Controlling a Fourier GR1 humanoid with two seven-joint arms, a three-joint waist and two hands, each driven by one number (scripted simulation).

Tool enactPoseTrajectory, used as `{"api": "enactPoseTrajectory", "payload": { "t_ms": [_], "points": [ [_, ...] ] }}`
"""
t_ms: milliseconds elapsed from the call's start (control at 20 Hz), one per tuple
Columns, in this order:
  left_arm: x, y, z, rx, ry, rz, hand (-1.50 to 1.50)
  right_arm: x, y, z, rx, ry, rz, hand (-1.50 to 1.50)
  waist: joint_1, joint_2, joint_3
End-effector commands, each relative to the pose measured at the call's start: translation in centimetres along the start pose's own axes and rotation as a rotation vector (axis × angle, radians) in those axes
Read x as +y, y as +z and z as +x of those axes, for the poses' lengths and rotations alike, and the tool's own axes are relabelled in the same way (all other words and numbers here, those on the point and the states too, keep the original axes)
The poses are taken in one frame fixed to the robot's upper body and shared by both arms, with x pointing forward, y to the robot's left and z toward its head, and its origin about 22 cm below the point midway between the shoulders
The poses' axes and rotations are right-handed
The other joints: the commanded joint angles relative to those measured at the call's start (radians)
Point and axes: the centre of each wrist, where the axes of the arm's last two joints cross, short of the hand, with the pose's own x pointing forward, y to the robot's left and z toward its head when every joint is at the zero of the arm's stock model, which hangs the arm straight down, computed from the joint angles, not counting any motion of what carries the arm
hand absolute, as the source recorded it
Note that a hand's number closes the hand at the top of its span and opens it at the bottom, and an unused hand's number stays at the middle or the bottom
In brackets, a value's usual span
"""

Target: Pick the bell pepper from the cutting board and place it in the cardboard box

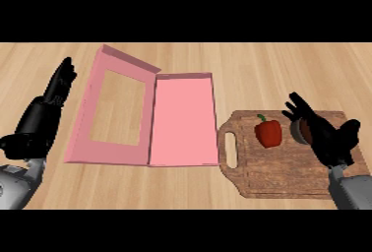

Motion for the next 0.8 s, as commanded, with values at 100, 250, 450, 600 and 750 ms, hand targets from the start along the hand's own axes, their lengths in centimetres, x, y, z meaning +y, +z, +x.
{"api": "enactPoseTrajectory", "payload": {
  "t_ms": [100, 250, 450, 600, 750],
  "points": [
    [1.0, 2.2, -5.1, 0.205, -0.113, 0.081, 0.00, -0.8, -0.8, 0.1, -0.100, -0.042, 0.130, -1.50, 0.021, -0.041, -0.002],
    [5.0, 3.9, -8.2, 0.394, -0.229, 0.191, 0.00, -1.5, -2.0, 4.9, -0.247, -0.064, 0.254, -1.50, 0.030, -0.043, -0.003],
    [2.8, 4.5, -8.7, 0.415, -0.162, 0.147, 0.00, -3.9, -0.1, 4.3, -0.265, 0.682, 0.338, -1.50, 0.038, -0.034, -0.002],
    [5.3, 5.0, -9.7, 0.441, -0.184, 0.161, 0.00, -6.4, 0.6, -1.4, -0.340, 0.236, 0.266, -1.50, 0.034, -0.033, 0.001],
    [3.9, 4.6, -9.6, 0.441, -0.168, 0.164, 0.00, -7.5, 0.1, -2.2, -0.451, 0.171, 0.340, -1.50, 0.030, -0.038, 0.000]
  ]
}}
